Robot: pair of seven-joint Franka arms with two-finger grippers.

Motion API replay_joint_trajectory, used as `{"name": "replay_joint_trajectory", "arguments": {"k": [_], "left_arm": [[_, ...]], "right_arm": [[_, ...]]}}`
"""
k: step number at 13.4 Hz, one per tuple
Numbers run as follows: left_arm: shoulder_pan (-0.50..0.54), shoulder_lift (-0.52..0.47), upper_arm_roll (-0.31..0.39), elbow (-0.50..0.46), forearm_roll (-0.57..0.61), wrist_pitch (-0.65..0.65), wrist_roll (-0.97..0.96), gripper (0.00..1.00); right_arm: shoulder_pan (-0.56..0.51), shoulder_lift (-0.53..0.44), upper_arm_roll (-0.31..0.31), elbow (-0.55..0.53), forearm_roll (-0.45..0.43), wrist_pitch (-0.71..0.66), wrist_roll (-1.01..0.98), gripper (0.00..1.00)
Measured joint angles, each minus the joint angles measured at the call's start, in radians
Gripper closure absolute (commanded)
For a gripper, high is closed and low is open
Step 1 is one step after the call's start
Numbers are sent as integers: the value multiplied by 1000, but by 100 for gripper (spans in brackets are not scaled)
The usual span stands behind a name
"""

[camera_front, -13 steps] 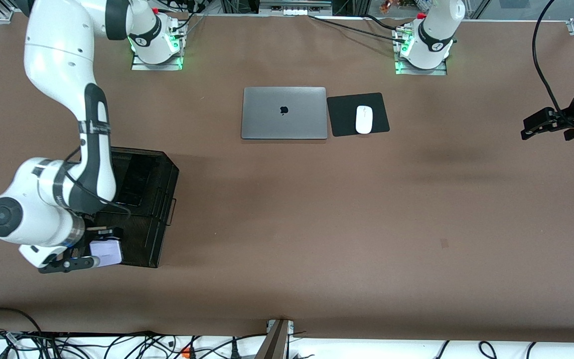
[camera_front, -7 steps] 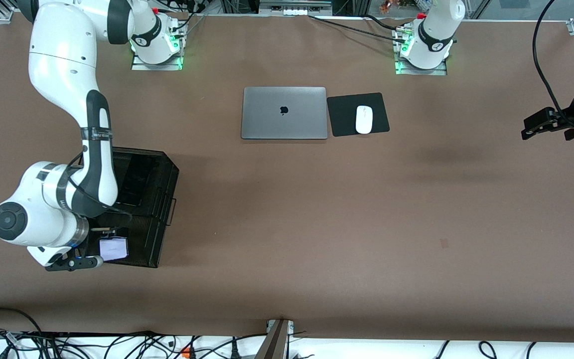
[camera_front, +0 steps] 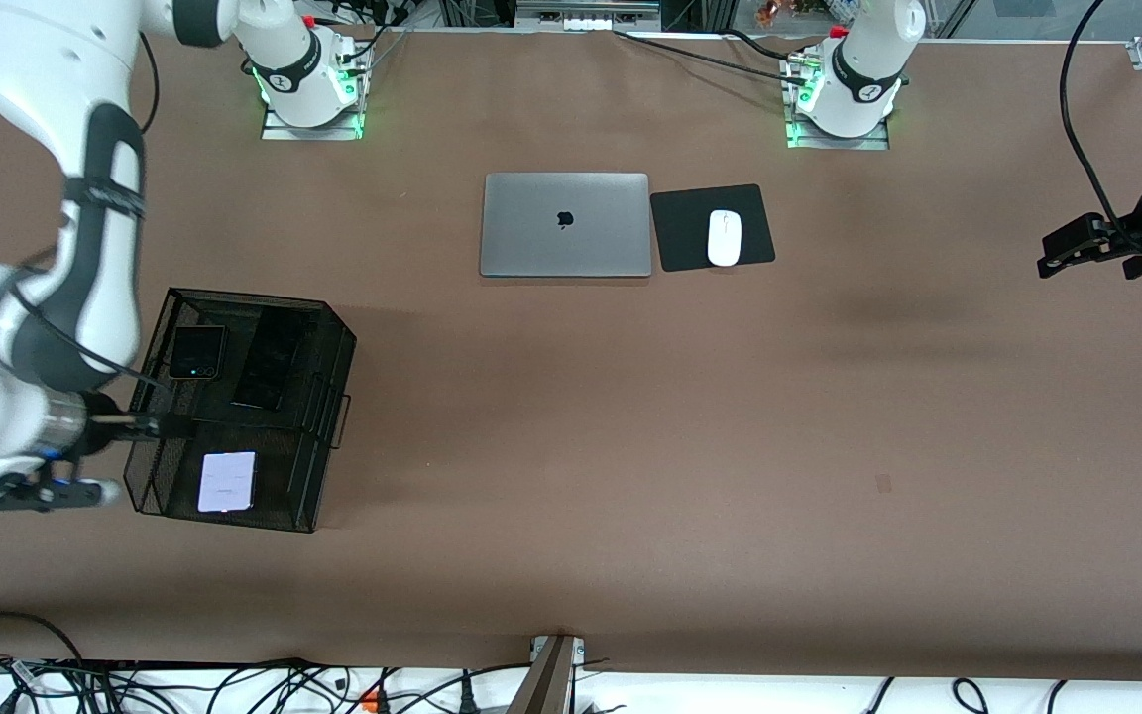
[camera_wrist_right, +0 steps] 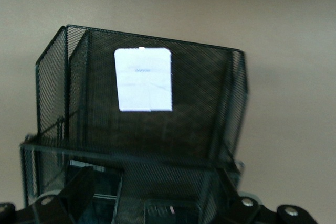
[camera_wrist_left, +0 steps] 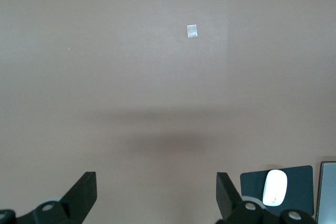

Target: Place phones with both arms

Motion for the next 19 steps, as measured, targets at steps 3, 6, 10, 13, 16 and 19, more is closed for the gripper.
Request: {"name": "replay_joint_trajectory", "arguments": {"k": [3,6,10,13,16,19], "left_arm": [[0,0,0,0,0,0,0,0],[0,0,0,0,0,-1,0,0],[0,0,0,1,0,-1,0,0],[0,0,0,1,0,-1,0,0],[0,0,0,1,0,-1,0,0],[0,0,0,1,0,-1,0,0]], "right_arm": [[3,-94,-1,-2,-69,-106,0,0],[30,-183,1,-63,-147,-129,9,0],[2,-387,133,-272,-299,-56,106,0],[-190,-527,390,-400,-369,-30,183,0],[-368,-586,576,-422,-384,-32,203,0],[-394,-606,594,-418,-384,-74,203,0]]}}
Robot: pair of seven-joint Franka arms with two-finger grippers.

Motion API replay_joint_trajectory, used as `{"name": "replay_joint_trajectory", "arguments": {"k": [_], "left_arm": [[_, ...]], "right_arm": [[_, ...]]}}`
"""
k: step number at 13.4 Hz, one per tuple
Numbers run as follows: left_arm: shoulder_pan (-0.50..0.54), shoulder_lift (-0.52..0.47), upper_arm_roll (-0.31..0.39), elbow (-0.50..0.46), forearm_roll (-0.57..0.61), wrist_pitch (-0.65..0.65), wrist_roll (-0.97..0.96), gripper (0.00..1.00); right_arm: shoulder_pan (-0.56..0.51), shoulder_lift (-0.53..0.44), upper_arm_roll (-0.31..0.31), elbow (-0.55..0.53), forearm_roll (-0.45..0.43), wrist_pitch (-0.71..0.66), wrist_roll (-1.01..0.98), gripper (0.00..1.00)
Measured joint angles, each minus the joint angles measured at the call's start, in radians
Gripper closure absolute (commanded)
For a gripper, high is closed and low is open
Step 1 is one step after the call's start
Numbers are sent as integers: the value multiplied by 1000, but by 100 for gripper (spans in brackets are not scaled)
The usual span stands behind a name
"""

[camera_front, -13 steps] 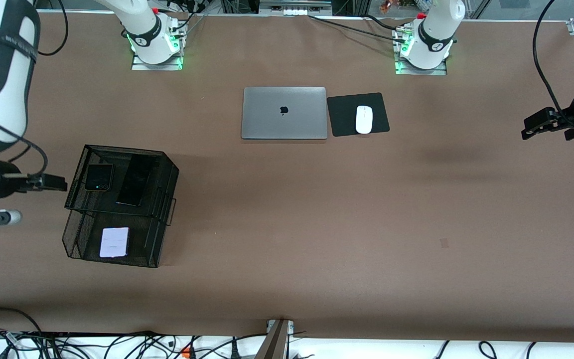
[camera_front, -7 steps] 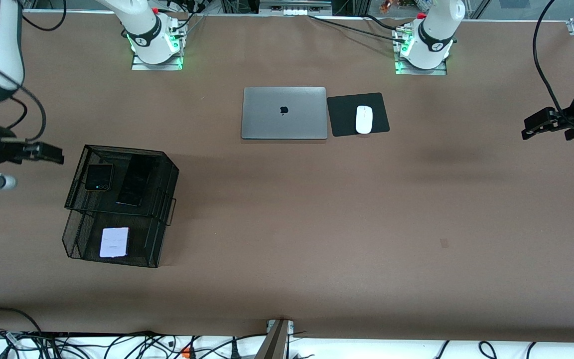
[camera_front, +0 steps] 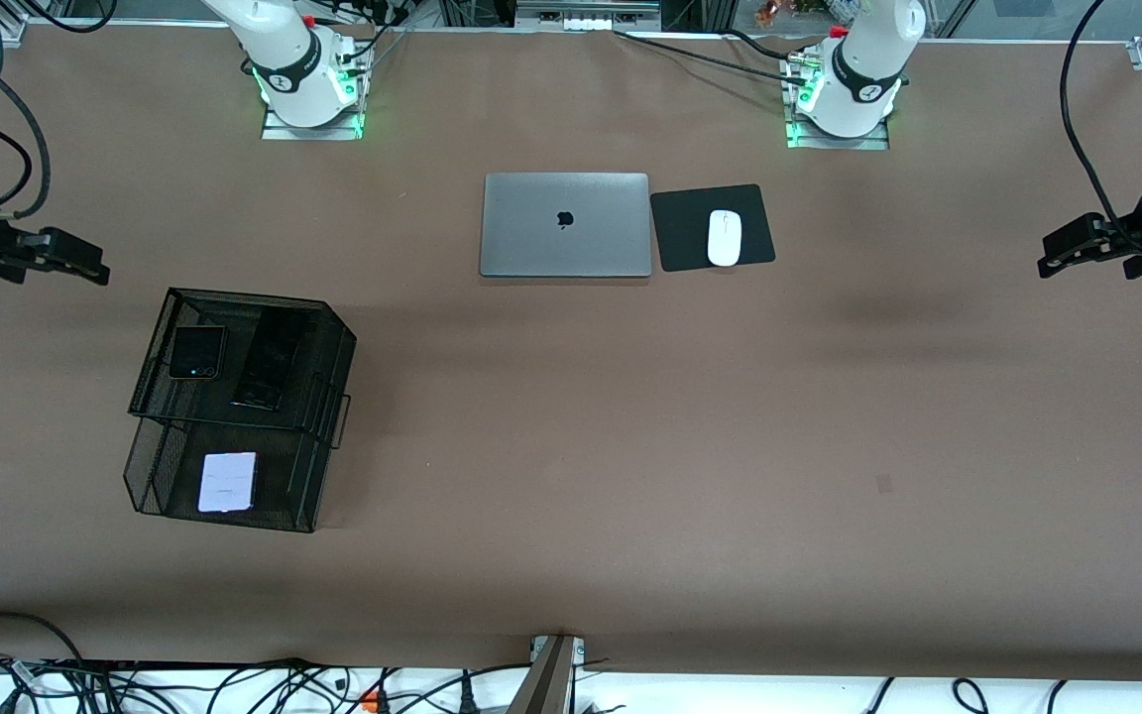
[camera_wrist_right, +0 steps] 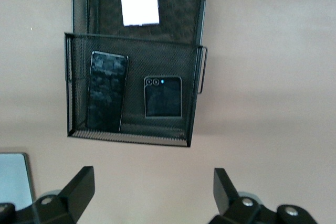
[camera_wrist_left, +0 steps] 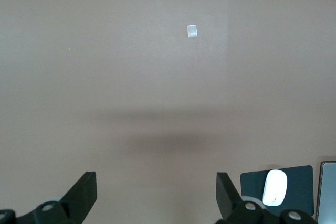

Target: Place phones with both arms

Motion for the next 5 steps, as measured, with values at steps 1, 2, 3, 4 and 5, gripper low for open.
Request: {"name": "replay_joint_trajectory", "arguments": {"k": [1,2,3,4,5], "left_arm": [[0,0,0,0,0,0,0,0],[0,0,0,0,0,0,0,0],[0,0,0,0,0,0,0,0],[0,0,0,0,0,0,0,0],[0,0,0,0,0,0,0,0]], "right_arm": [[0,-3,1,1,0,-12,0,0],[0,-5,2,1,0,-17,0,0],[0,-5,3,1,0,-19,0,0],[0,-5,3,1,0,-20,1,0],[0,-5,4,1,0,-23,2,0]]}}
